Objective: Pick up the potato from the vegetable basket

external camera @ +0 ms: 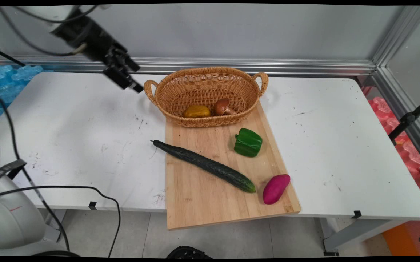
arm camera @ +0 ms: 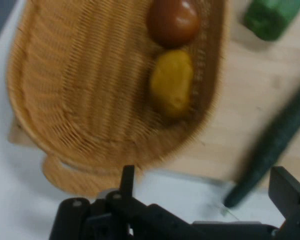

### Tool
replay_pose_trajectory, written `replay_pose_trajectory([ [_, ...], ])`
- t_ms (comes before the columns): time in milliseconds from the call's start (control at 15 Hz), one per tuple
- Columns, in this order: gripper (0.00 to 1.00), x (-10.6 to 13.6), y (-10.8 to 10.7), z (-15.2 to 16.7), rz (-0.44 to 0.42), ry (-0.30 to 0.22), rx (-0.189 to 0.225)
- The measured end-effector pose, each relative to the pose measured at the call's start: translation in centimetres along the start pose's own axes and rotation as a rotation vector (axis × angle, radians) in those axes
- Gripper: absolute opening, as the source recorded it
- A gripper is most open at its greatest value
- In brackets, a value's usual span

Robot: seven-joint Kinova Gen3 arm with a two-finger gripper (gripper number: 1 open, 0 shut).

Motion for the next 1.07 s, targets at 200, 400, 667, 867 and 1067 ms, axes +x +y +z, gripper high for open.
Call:
replay_pose_trajectory([
  [200, 1.00, 2.6, -2.3, 2.5, 0.010, -0.004, 0.005],
  [400, 1.00, 4.7, -4.0, 5.4, 0.022, -0.016, -0.011],
  [667, 1.00, 6.9, -5.4, 9.6, 0.046, -0.046, -0.056],
  [867, 1.00, 7.9, -5.8, 11.9, 0.058, -0.067, -0.089],
  [1067, 1.00, 8.5, -5.8, 14.6, 0.075, -0.097, -0.128],
])
